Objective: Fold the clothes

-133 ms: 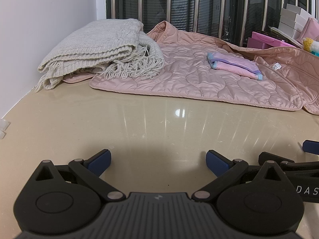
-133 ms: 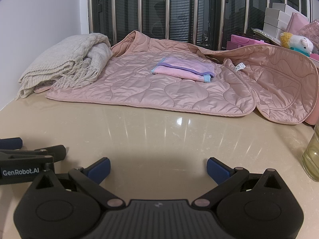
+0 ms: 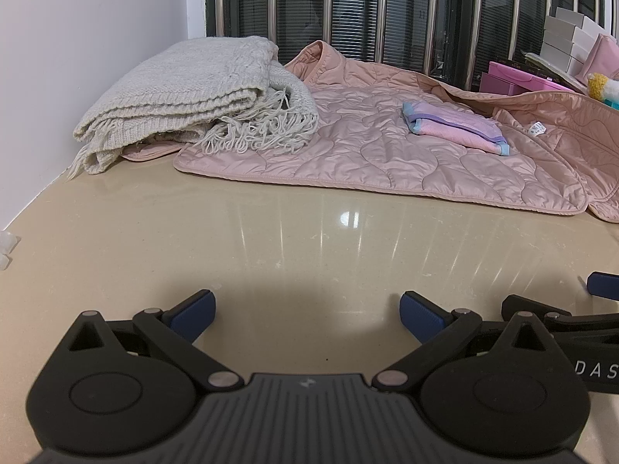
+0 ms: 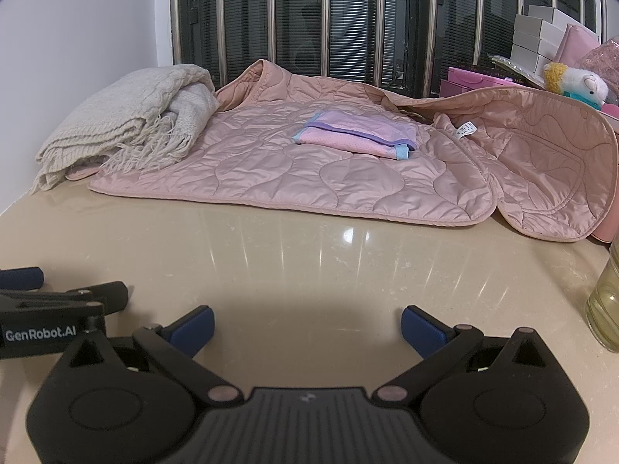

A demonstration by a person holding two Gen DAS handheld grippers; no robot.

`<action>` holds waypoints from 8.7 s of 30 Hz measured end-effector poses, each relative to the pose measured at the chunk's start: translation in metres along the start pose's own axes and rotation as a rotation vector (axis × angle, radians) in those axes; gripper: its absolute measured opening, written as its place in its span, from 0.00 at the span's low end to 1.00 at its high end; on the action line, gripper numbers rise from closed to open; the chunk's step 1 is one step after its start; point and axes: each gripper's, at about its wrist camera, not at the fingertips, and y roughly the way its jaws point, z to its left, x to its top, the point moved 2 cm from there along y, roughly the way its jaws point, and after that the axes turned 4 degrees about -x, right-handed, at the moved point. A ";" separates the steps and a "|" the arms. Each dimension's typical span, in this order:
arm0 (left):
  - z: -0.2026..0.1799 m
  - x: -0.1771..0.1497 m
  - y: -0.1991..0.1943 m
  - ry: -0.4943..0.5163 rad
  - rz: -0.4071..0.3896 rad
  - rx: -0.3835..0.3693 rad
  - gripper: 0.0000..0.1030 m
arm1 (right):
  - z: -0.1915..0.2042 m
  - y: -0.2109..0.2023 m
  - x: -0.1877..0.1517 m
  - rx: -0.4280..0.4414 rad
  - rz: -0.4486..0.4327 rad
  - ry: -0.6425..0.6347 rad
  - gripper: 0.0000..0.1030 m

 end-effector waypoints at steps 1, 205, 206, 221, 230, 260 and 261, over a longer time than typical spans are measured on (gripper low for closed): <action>0.000 0.000 0.000 0.000 0.000 0.000 0.99 | 0.000 0.000 0.000 0.000 0.000 0.000 1.00; 0.040 0.005 -0.129 -0.179 -0.201 -0.175 0.41 | -0.037 -0.126 -0.064 0.289 -0.167 0.100 0.01; 0.040 0.001 -0.126 -0.169 -0.191 -0.141 0.44 | -0.040 -0.129 -0.063 0.285 -0.177 0.107 0.01; -0.014 -0.035 -0.124 0.009 -0.082 -0.274 0.01 | -0.027 -0.093 -0.038 0.235 -0.078 -0.041 0.06; 0.043 -0.054 -0.218 -0.177 -0.341 -0.200 0.01 | -0.026 -0.150 -0.075 0.364 -0.162 -0.177 0.42; -0.021 0.103 -0.227 0.196 -0.434 -0.358 0.42 | -0.057 -0.173 0.059 -0.045 -0.543 -0.095 0.04; -0.024 0.113 -0.204 0.195 -0.375 -0.371 0.52 | -0.064 -0.154 0.070 -0.066 -0.474 -0.099 0.06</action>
